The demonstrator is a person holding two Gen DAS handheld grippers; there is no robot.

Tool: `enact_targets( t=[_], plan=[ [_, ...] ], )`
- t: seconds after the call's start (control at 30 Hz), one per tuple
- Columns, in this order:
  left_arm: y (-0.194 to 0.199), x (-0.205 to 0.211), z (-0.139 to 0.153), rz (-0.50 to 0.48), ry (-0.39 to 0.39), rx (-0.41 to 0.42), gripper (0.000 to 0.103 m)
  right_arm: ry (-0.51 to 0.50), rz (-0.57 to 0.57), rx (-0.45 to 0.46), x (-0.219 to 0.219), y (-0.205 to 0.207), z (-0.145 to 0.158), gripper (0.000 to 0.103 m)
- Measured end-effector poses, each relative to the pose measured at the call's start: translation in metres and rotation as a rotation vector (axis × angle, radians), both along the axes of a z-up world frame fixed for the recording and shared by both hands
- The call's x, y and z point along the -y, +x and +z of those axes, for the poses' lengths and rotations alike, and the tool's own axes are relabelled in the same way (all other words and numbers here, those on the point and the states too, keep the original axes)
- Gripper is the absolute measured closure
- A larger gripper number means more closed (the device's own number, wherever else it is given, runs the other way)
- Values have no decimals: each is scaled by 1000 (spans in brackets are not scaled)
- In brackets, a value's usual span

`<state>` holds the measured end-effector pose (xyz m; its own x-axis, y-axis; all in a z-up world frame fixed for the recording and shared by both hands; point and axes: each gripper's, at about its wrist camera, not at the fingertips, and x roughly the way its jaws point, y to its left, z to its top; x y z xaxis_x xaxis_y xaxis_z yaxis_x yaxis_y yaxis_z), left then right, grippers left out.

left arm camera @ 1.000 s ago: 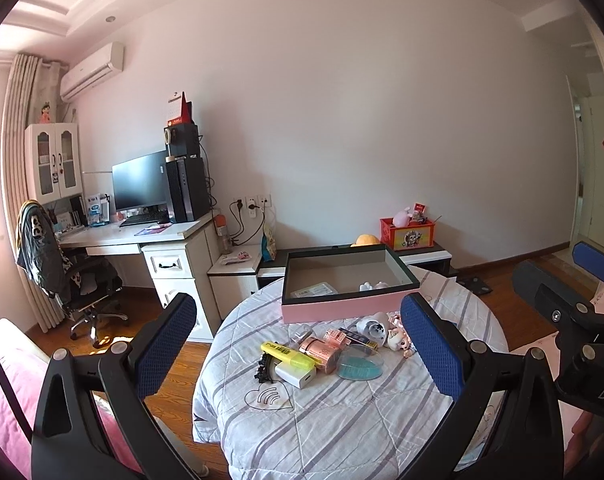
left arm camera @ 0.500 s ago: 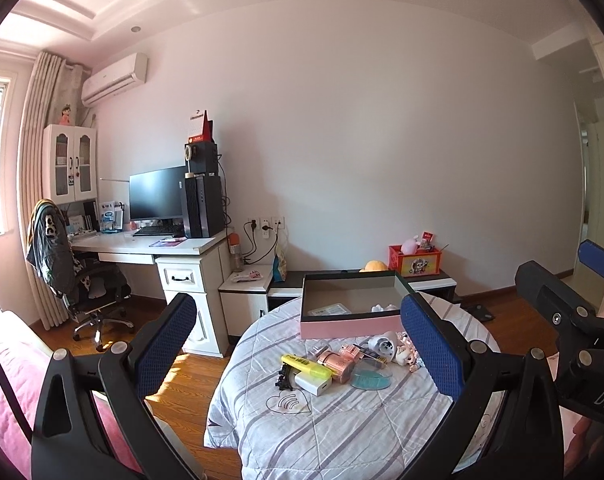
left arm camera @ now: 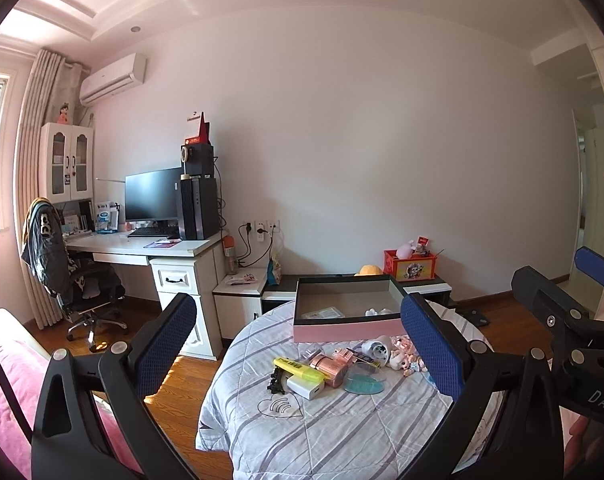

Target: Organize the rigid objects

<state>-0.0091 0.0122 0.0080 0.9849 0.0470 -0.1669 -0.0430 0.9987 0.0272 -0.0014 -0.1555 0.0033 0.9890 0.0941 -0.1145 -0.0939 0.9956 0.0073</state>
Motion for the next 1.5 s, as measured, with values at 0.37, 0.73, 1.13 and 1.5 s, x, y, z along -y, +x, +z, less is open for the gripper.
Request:
enact_targets(
  t=[0.37,0.73,1.13,1.5],
  plan=[
    [52,-3,-46,-39,-26,-134,0,7,-28,-119,10,44,-41,0],
    [141,-26,-139,9,-82,-437,0,23,-90,-355,44,118,-126,0],
    [224,-18,-214,32,-60,-666,0,25,-103,-541,64,175,-186,0],
    [276,-10,-225,30,-7,-724,2,37,-137,-630,79,213,-200,0]
  ],
)
